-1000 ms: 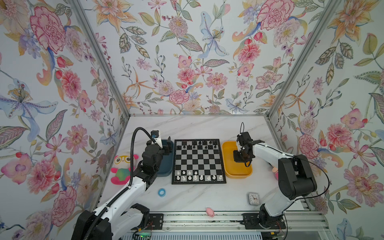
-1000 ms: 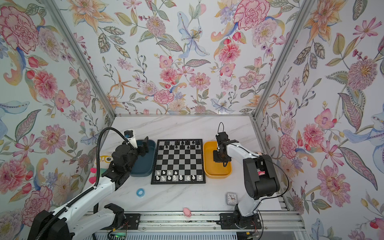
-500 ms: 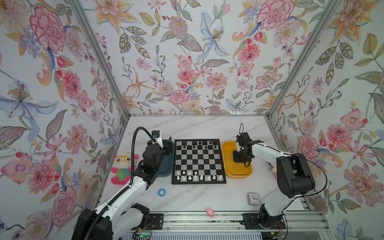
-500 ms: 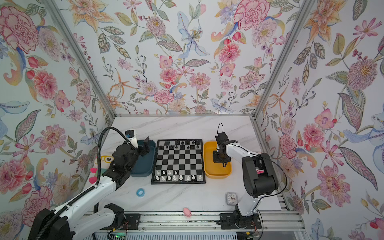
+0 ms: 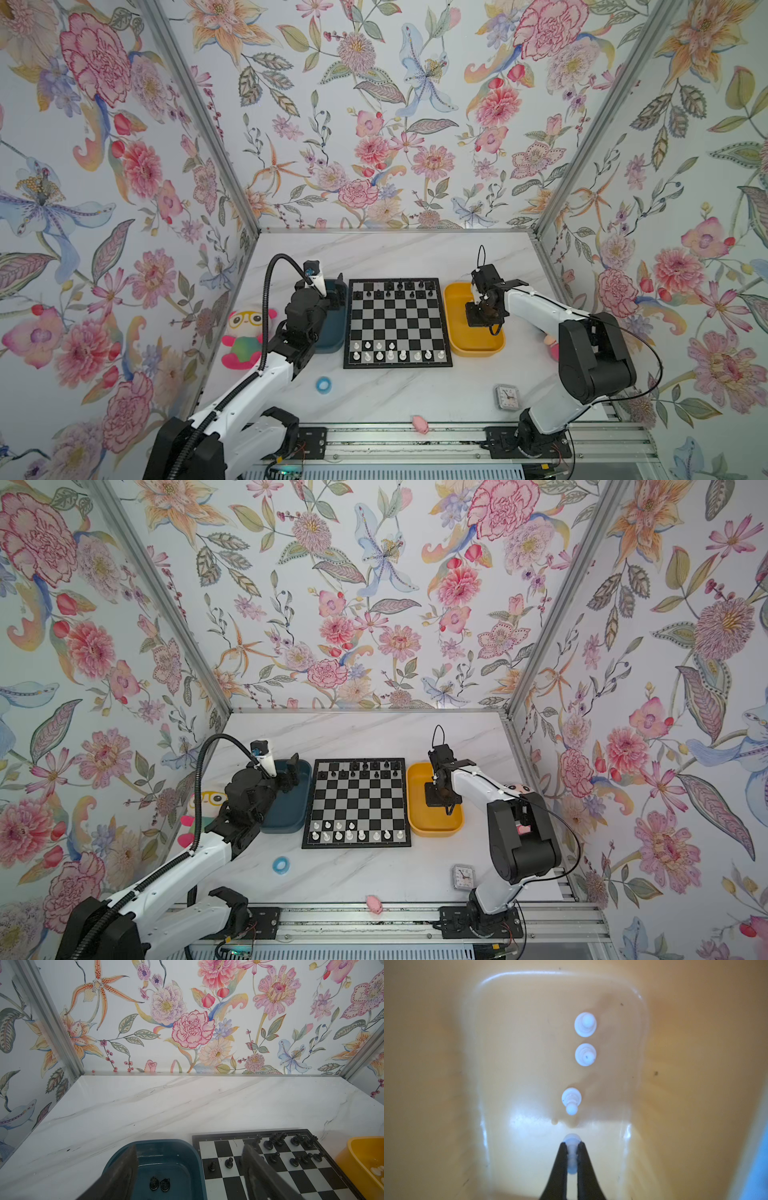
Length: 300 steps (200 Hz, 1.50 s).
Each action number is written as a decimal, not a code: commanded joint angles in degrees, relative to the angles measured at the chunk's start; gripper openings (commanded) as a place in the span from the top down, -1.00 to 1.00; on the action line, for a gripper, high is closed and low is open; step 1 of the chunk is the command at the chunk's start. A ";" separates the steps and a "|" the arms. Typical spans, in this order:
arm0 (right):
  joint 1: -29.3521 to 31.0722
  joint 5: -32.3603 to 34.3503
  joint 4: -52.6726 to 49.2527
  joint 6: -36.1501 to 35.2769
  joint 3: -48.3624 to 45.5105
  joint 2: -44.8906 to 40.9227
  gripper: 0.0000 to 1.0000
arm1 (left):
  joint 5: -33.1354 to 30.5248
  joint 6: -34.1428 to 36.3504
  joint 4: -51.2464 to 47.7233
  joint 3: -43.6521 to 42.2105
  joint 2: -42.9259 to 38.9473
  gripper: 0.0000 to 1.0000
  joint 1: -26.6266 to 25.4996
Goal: Set up the chess pieces on the board
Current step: 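Close the right gripper on the white pawn and lift it, then carry the white pawn over the board and lower it onto the near row, releasing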
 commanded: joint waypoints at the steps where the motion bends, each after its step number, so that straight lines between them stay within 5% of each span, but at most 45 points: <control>1: 2.73 2.38 -5.20 0.83 3.37 -2.92 0.89 | 0.56 -0.15 1.30 1.13 -0.57 -0.59 0.67; 89: 18.48 2.21 -10.62 6.26 12.72 -1.62 0.89 | 0.42 -0.02 1.90 -0.67 -2.53 -0.60 0.75; 159: 29.37 -1.54 -10.29 7.65 19.29 8.47 0.91 | 1.40 -0.55 2.53 -1.38 -2.99 -0.60 0.72; 300: 34.75 -5.85 -6.15 9.40 19.43 14.98 0.93 | 0.65 -0.70 2.10 -2.31 -4.81 -0.60 0.81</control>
